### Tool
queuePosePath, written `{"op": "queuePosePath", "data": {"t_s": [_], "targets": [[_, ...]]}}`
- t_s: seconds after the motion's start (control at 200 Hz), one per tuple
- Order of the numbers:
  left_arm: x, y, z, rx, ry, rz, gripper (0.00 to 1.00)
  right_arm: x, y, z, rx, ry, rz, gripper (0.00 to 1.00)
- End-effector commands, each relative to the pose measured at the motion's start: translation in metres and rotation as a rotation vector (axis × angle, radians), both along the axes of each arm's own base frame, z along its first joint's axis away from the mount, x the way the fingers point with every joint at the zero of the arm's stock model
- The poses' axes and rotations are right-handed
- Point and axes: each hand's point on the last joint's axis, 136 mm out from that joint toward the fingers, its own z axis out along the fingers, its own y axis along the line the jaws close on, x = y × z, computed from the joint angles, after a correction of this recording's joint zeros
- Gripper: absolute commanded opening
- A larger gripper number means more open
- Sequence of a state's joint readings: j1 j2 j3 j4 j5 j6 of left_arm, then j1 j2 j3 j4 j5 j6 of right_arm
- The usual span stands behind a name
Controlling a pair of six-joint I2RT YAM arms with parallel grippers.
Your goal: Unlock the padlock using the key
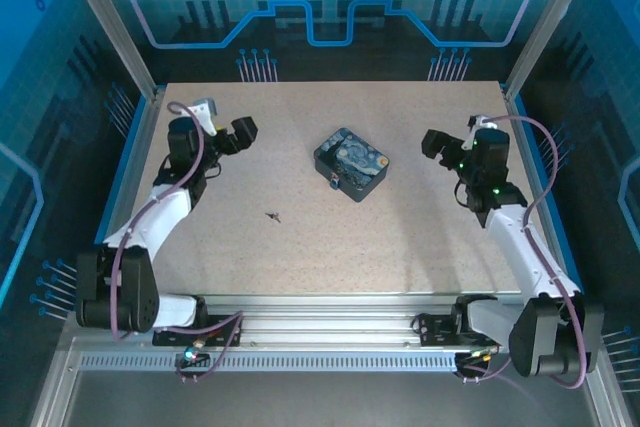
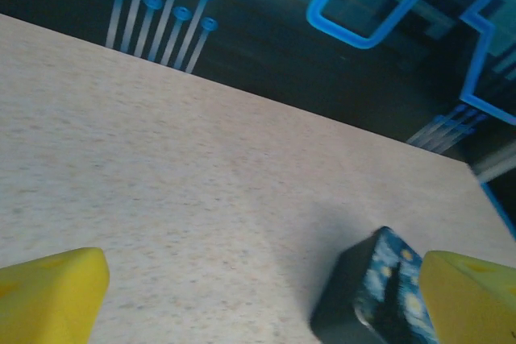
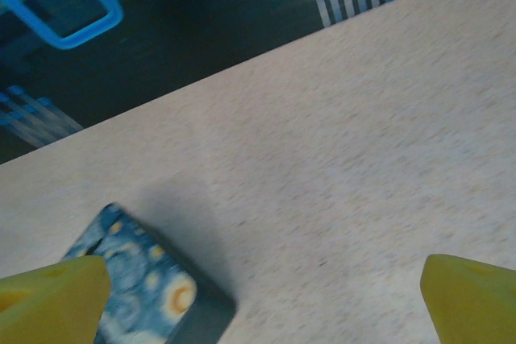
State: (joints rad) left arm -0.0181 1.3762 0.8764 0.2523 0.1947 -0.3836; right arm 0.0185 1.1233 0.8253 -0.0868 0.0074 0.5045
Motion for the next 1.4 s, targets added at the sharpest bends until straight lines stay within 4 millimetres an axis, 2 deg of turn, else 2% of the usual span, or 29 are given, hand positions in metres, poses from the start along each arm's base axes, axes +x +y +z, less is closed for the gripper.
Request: {"op": "queuePosePath", "data": {"t_s": [0.0,0.27,0.395,0.51,0.7,0.906,1.101,1.396], "targets": [[0.004,-0.038,-0.007,-0.1,0.113,-0.142,0.99,-0.027,0.029,-0.025,0.181,0.17,0.106,1.0],[0.036,-0.11,-0.036,-0.014,0.286,-0.31,0.99,-0.049,0.044,-0.045,0.245,0.261,0.13,1.0],[0.051,-0.138,-0.056,0.017,0.356,-0.36,0.96,-0.056,0.051,-0.056,0.264,0.292,0.145,1.0],[0.063,-0.159,-0.074,0.036,0.417,-0.398,0.94,-0.063,0.055,-0.065,0.263,0.313,0.151,1.0],[0.078,-0.178,-0.102,0.041,0.495,-0.435,0.91,-0.072,0.061,-0.072,0.274,0.329,0.165,1.0],[0.067,-0.205,-0.12,0.039,0.541,-0.517,0.86,-0.076,0.062,-0.084,0.269,0.357,0.162,1.0],[0.049,-0.222,-0.118,0.019,0.536,-0.57,0.81,-0.074,0.065,-0.092,0.274,0.371,0.171,1.0],[0.014,-0.234,-0.111,-0.008,0.524,-0.612,0.75,-0.063,0.075,-0.103,0.273,0.412,0.196,1.0]]}}
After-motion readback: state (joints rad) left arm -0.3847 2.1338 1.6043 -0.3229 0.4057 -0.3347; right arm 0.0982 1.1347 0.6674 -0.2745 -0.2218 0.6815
